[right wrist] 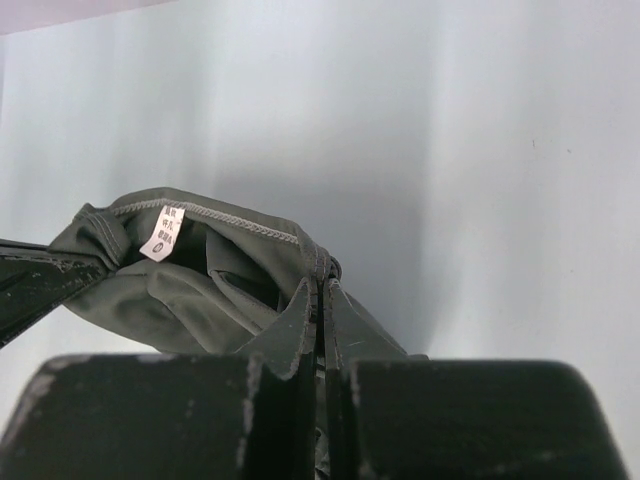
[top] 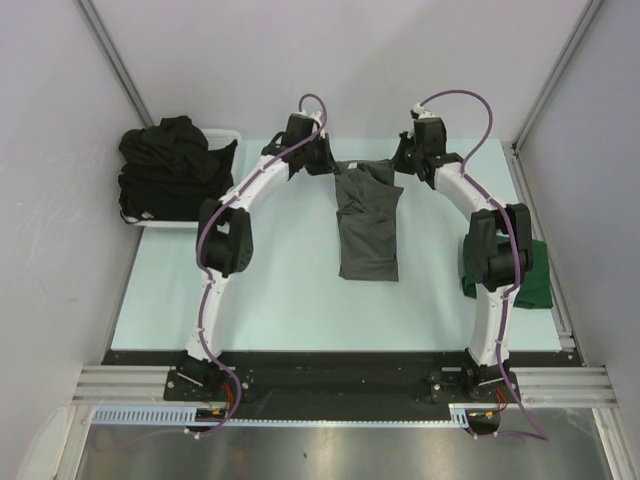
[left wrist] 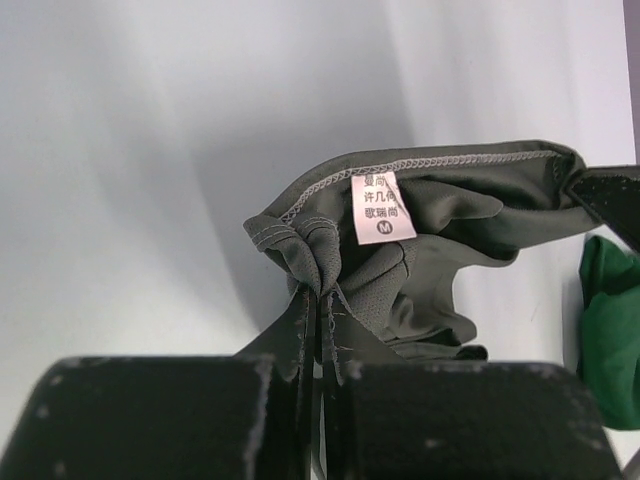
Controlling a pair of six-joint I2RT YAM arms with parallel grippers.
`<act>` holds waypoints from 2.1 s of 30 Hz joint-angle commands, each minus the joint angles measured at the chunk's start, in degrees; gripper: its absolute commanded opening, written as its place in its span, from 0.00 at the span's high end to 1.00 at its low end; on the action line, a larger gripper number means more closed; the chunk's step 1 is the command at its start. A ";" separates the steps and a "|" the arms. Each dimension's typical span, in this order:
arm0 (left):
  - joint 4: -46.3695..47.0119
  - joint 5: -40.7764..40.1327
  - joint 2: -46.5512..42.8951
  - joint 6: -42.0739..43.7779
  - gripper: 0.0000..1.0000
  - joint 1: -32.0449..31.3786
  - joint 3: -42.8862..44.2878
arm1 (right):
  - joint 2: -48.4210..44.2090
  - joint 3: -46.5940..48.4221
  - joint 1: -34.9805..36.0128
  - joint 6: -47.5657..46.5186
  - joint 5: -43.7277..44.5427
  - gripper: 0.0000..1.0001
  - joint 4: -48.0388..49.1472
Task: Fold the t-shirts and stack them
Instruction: Grab one side of the 2/3 rectangular tshirt with both arms, then fold the long partially folded tshirt into a neat square
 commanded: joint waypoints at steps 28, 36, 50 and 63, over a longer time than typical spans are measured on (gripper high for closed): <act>-4.98 5.09 -12.53 5.32 1.00 -0.97 -3.71 | -10.17 -2.90 1.07 -0.82 1.28 1.00 0.07; -4.45 5.52 -17.62 5.76 1.00 -2.28 -12.67 | -10.70 -1.75 1.68 -0.29 3.39 1.00 -8.01; -4.89 6.49 -23.08 6.55 1.00 -3.08 -21.21 | -10.44 -1.23 0.72 0.41 1.20 1.00 -19.18; -5.77 7.11 -26.77 5.94 1.00 -5.62 -26.47 | -12.72 -2.72 0.72 1.47 -4.87 1.00 -23.76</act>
